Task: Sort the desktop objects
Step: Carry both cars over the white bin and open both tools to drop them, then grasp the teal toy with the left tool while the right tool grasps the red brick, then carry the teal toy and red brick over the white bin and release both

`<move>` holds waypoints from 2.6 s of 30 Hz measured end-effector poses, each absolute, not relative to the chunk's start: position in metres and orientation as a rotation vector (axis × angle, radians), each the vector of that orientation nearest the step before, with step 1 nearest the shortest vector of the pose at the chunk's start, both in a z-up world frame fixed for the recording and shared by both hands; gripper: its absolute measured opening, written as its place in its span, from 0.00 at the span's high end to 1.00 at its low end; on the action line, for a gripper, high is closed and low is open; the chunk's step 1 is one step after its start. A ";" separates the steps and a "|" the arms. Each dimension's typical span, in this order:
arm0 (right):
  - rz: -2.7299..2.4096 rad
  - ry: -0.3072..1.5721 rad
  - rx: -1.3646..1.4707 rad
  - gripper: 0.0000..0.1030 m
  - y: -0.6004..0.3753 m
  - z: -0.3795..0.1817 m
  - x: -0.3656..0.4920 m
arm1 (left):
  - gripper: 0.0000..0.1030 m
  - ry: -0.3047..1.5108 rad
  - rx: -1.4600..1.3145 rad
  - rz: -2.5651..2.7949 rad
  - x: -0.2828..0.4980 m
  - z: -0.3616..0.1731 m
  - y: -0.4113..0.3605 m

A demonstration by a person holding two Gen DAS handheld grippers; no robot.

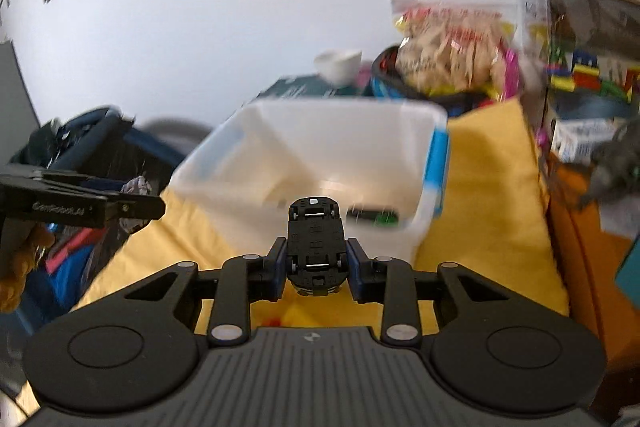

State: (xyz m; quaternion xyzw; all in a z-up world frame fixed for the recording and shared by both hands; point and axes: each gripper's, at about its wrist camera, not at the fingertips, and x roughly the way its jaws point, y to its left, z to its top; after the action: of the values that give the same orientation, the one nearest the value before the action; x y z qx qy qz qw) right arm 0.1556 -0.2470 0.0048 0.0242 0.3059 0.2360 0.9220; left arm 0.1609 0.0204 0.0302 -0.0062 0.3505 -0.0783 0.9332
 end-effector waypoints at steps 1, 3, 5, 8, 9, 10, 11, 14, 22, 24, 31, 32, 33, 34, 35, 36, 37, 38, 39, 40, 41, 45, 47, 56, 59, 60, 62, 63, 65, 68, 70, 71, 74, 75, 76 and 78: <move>0.474 0.629 0.061 0.68 -0.247 0.010 0.165 | 0.36 0.715 -0.008 -0.155 0.169 0.035 0.019; 0.469 0.644 0.079 0.68 -0.246 0.019 0.183 | 0.36 0.711 -0.002 -0.146 0.184 0.041 0.018; 0.467 0.638 0.065 0.68 -0.243 0.027 0.194 | 0.36 0.695 0.005 -0.144 0.196 0.048 0.016; 0.476 0.641 0.011 0.68 -0.233 0.036 0.212 | 0.36 0.689 0.018 -0.138 0.219 0.054 0.012; 0.477 0.648 -0.009 0.68 -0.229 0.037 0.220 | 0.36 0.694 0.015 -0.134 0.228 0.055 0.012; 0.474 0.656 -0.027 0.68 -0.225 0.037 0.227 | 0.36 0.700 0.009 -0.135 0.234 0.055 0.012; 0.470 0.665 -0.035 0.68 -0.223 0.035 0.233 | 0.36 0.709 0.007 -0.139 0.242 0.055 0.011; 0.451 0.713 -0.043 0.67 -0.216 0.028 0.253 | 0.35 0.743 0.027 -0.121 0.264 0.049 0.005; 0.438 0.742 -0.071 0.36 -0.207 0.011 0.263 | 0.28 0.827 0.055 -0.073 0.276 0.023 0.006; 0.446 0.734 -0.068 0.35 -0.209 0.014 0.255 | 0.28 0.820 0.040 -0.087 0.268 0.024 0.010; 0.562 0.648 -0.142 0.31 -0.220 0.010 0.180 | 0.27 0.784 -0.022 -0.130 0.206 0.017 0.024; 0.573 0.650 -0.166 0.32 -0.220 0.003 0.168 | 0.26 0.781 -0.023 -0.135 0.194 0.012 0.024; 0.589 0.667 -0.200 0.34 -0.219 -0.008 0.159 | 0.26 0.783 -0.017 -0.141 0.180 0.004 0.023; 0.604 0.697 -0.240 0.41 -0.217 -0.023 0.151 | 0.26 0.789 -0.005 -0.141 0.171 -0.003 0.020; 0.610 0.734 -0.272 0.51 -0.214 -0.040 0.145 | 0.26 0.802 0.017 -0.149 0.159 -0.013 0.017; 0.616 0.764 -0.289 0.55 -0.211 -0.052 0.142 | 0.26 0.816 0.033 -0.160 0.151 -0.021 0.014; 0.622 0.793 -0.300 0.56 -0.209 -0.065 0.139 | 0.26 0.836 0.047 -0.166 0.144 -0.028 0.011; 0.616 0.812 -0.310 0.56 -0.207 -0.076 0.138 | 0.26 0.863 0.055 -0.164 0.138 -0.037 0.008; 0.609 0.827 -0.314 0.56 -0.205 -0.084 0.139 | 0.26 0.882 0.052 -0.161 0.133 -0.042 0.008; 0.607 0.840 -0.311 0.56 -0.203 -0.091 0.141 | 0.26 0.901 0.044 -0.162 0.130 -0.047 0.007; 0.604 0.851 -0.312 0.56 -0.201 -0.095 0.143 | 0.26 0.915 0.038 -0.162 0.125 -0.051 0.006; 0.628 0.883 -0.281 0.58 -0.188 -0.104 0.155 | 0.26 0.930 0.032 -0.156 0.113 -0.056 0.008; 0.646 0.890 -0.295 0.58 -0.178 -0.107 0.158 | 0.26 0.941 0.024 -0.147 0.111 -0.058 0.009; 0.633 0.848 -0.227 0.74 -0.198 -0.097 0.145 | 0.26 0.975 -0.008 -0.145 0.115 -0.075 -0.002; 0.584 0.845 -0.192 0.74 -0.224 -0.091 0.141 | 0.26 0.989 -0.011 -0.157 0.123 -0.086 -0.017; 0.566 0.845 -0.178 0.74 -0.232 -0.089 0.139 | 0.26 0.994 -0.007 -0.160 0.126 -0.090 -0.023; 0.533 0.846 -0.151 0.74 -0.249 -0.086 0.134 | 0.26 1.013 0.004 -0.161 0.133 -0.099 -0.036; 0.522 0.847 -0.142 0.74 -0.252 -0.086 0.133 | 0.26 1.026 0.000 -0.165 0.136 -0.103 -0.040; 0.500 0.855 -0.122 0.74 -0.263 -0.086 0.128 | 0.26 1.050 -0.008 -0.177 0.141 -0.111 -0.048; 0.479 0.859 -0.103 0.74 -0.273 -0.088 0.122 | 0.26 1.040 0.061 -0.163 0.142 -0.122 -0.063; 0.473 0.860 -0.092 0.74 -0.275 -0.089 0.120 | 0.40 1.017 0.109 -0.180 0.139 -0.121 -0.069; 0.473 0.859 -0.087 0.74 -0.275 -0.089 0.119 | 0.41 1.007 0.118 -0.199 0.138 -0.118 -0.070; 0.484 0.843 -0.080 0.74 -0.275 -0.086 0.117 | 0.41 0.944 0.123 -0.201 0.132 -0.103 -0.061; 0.490 0.836 -0.081 0.74 -0.274 -0.084 0.116 | 0.41 0.933 0.123 -0.200 0.131 -0.098 -0.057; 0.497 0.827 -0.081 0.74 -0.272 -0.081 0.117 | 0.41 0.921 0.112 -0.196 0.130 -0.091 -0.051; 0.508 0.805 -0.075 0.74 -0.269 -0.073 0.117 | 0.41 0.892 0.085 -0.185 0.129 -0.073 -0.037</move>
State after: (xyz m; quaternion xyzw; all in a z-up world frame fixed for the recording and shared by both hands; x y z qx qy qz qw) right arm 0.1173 -0.2689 -0.0732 -0.0362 0.3872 0.2447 0.8882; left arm 0.1291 -0.0374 -0.0729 0.0410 0.4304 -0.0895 0.8972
